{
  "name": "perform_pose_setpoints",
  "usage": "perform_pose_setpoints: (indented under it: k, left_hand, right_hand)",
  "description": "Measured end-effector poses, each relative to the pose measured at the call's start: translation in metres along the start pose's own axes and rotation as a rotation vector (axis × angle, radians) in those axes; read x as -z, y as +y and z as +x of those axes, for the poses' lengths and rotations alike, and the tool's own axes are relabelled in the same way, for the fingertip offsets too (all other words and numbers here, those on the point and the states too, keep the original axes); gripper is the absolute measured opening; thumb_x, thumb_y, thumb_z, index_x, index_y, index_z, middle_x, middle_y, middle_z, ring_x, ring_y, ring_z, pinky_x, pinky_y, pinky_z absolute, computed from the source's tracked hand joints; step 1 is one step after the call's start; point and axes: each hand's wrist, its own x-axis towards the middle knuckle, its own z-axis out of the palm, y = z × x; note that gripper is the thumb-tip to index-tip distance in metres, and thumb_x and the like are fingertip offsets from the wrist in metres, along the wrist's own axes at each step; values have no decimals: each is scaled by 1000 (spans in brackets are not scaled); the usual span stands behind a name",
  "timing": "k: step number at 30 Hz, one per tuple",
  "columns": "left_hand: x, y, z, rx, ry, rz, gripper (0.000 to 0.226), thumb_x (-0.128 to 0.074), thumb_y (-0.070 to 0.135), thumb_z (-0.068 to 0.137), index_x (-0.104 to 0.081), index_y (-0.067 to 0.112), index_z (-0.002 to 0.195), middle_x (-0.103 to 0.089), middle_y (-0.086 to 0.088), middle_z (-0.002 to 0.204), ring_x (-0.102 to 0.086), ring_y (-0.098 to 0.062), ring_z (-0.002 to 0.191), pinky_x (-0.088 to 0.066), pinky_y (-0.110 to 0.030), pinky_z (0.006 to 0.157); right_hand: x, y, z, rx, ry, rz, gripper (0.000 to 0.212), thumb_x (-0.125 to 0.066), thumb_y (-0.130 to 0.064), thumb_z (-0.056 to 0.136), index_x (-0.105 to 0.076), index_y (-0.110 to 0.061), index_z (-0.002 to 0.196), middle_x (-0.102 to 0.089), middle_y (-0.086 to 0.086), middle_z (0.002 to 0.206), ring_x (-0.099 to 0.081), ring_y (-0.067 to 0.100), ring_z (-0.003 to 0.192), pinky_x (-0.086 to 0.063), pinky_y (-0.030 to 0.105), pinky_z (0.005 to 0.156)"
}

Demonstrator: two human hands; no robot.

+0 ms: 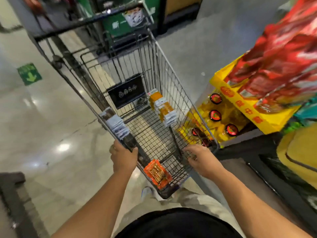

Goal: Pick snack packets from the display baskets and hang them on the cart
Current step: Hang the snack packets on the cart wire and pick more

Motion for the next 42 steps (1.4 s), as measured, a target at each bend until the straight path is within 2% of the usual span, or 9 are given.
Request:
perform_pose_setpoints:
  k: [3,7,11,15,18,25,30,36,42]
  left_hand:
    - [9,24,-33,-185,12,110,73,-67,33,96,-30,3,152,-29,-21,155,-36,-42,138,-40,-53,106]
    - [-2,76,-78,-528,-146,215,63,-63,35,97,-40,7,149,-43,-19,149,-37,-36,139,-32,-48,114]
    - [-27,140,-138,-846,-251,303,57,-56,43,100,-44,10,145,-48,-13,144,-39,-32,135,-30,-42,112]
    - [-62,194,-209,-1149,-300,278,49,-60,43,98,-55,13,137,-57,-10,133,-48,-32,126,-33,-40,106]
    - [-106,224,-275,-1340,-268,259,57,-46,55,90,-63,11,122,-65,-11,117,-58,-36,110,-39,-44,95]
    - [-209,243,-423,-1478,-327,304,43,-52,46,100,-57,18,132,-57,-2,127,-46,-26,123,-38,-41,104]
    - [-278,251,-503,-1585,-378,424,53,-43,56,96,-58,18,129,-58,-2,125,-49,-26,120,-38,-40,102]
    - [-338,263,-571,-1638,-421,493,43,-58,43,99,-58,16,132,-57,-5,131,-46,-27,126,-36,-39,107]
    - [-375,284,-583,-1799,-353,618,42,-51,48,98,-66,18,124,-64,-5,126,-52,-31,127,-40,-46,113]
  right_hand:
    - [25,5,-48,36,134,78,54,-70,-20,88,-58,-18,140,-51,2,148,-42,20,140,-28,28,115]
    - [64,26,-111,-1,325,142,58,-72,-20,90,-52,-18,145,-44,6,154,-34,23,145,-20,30,120]
    - [96,64,-175,-101,539,166,58,-71,-25,93,-49,-23,147,-38,-3,157,-30,19,146,-12,17,114]
    - [116,113,-245,-217,717,224,53,-62,-33,99,-44,-34,149,-29,-13,160,-21,13,148,-21,32,122]
    - [119,162,-305,-324,809,268,52,-62,-35,99,-45,-33,148,-28,-12,161,-16,11,148,-27,36,121]
    - [105,296,-428,-477,874,305,47,-59,-38,99,-50,-32,144,-32,-10,157,-18,11,146,-28,36,119]
    - [80,378,-501,-598,975,323,41,-70,-23,93,-61,-21,134,-51,-3,141,-37,19,136,-20,19,108]
    - [79,452,-560,-724,930,314,43,-65,-28,96,-57,-23,138,-54,0,141,-42,22,133,-34,37,112]
    - [112,496,-568,-715,755,288,49,-60,-34,100,-49,-24,146,-48,0,149,-42,21,137,-39,38,111]
